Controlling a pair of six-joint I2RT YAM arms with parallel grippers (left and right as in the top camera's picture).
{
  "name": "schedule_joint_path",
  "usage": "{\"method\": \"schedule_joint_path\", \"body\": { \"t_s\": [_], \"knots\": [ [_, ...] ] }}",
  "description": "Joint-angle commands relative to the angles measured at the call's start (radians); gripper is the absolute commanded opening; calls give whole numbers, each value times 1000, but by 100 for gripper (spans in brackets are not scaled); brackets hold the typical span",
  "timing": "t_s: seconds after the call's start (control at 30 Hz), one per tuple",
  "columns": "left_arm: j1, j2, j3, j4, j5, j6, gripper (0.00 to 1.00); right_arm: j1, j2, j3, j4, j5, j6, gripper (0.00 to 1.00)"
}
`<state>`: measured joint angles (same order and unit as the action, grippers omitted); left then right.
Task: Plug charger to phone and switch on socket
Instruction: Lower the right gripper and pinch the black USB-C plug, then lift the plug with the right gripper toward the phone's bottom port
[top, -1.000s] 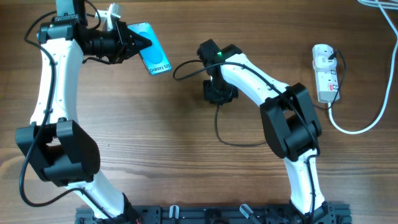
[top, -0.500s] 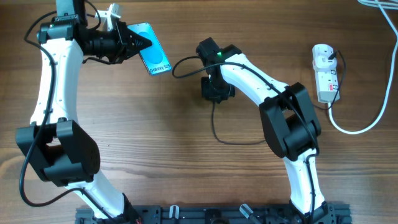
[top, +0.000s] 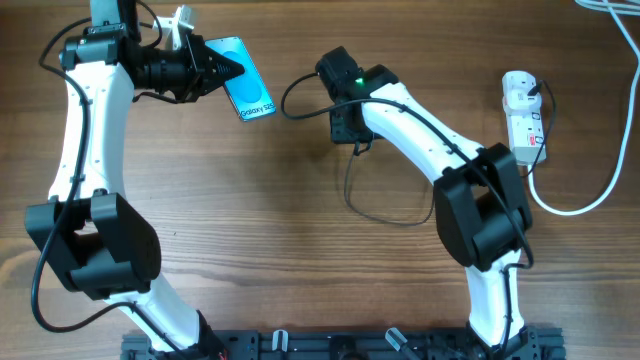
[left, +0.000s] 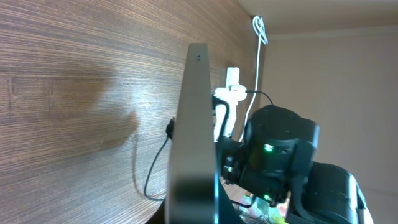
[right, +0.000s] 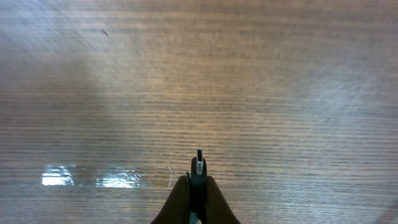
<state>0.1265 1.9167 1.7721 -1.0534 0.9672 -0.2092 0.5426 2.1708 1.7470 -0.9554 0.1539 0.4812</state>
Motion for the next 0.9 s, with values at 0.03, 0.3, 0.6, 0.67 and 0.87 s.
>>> {"method": "schedule_joint_path", "body": {
  "t_s": [0.03,0.3,0.6,0.67,0.87],
  "knots": [
    [5,-11,14,-2,35,-8,4,-1,9,-45,32,-18,-7,4],
    [5,-11,14,-5,35,-8,4,3,58,-78,72,-48,16,4],
    [5,-11,14,-5,35,-8,4,2,106,-93,92,-138,16,11],
    [5,-11,14,-4,35,-9,4,2,125,-93,96,-175,16,13],
    [5,-11,14,-5,35,-9,4,2,133,-90,103,-201,15,6]
  ]
}}
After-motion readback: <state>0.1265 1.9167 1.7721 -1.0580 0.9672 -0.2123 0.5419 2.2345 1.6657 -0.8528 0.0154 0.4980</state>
